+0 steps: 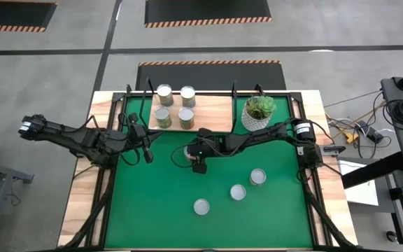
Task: Pick and place cans onto a shelf
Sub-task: Put the canned orange tuna on the shelf
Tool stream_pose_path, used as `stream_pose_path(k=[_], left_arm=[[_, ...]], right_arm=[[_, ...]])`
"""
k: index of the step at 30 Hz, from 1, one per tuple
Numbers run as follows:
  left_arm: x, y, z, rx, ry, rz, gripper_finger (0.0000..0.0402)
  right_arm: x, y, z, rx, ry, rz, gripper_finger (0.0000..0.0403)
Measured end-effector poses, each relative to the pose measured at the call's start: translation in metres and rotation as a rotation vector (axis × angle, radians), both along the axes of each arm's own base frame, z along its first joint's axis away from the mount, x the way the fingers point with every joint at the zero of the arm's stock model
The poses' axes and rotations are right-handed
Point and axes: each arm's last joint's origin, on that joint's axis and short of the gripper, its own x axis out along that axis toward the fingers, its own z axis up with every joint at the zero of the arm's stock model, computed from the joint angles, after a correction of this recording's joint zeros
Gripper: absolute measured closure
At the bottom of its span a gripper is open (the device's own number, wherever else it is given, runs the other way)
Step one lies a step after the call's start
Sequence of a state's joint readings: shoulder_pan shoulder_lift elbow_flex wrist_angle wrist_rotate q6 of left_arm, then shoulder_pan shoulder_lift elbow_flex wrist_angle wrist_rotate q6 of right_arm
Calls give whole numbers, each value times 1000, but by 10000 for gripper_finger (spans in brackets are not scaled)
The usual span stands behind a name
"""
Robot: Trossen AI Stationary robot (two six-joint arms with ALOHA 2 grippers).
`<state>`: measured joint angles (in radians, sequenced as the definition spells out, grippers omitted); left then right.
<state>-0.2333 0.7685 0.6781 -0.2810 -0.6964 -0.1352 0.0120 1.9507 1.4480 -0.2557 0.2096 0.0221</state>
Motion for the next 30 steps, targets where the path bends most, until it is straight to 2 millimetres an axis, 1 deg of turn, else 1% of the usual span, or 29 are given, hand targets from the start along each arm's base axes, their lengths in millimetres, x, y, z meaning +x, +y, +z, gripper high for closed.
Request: stream_pose_path(k=[5,9,12,18,22,26,30], left_arm=[[0,0,0,0,-1,0,402],[0,0,0,-1,-2,0,402],[0,0,1,-1,-5,0,402],[0,0,2,-2,-8,0,402],[0,0,2,-3,-8,0,402],[0,0,2,-3,-8,0,402],[0,0,2,-3,-9,0,402]], right_arm=[[-2,0,-9,11,18,-12,61],[-3,0,-14,14,9,-16,70],[-2,0,-13,15,-9,-16,87],[-2,0,-13,21,-18,-23,135],[-1,0,-12,20,-17,-22,147],[-2,1,-3,15,-15,-3,141],[-10,1,21,16,10,10,139]])
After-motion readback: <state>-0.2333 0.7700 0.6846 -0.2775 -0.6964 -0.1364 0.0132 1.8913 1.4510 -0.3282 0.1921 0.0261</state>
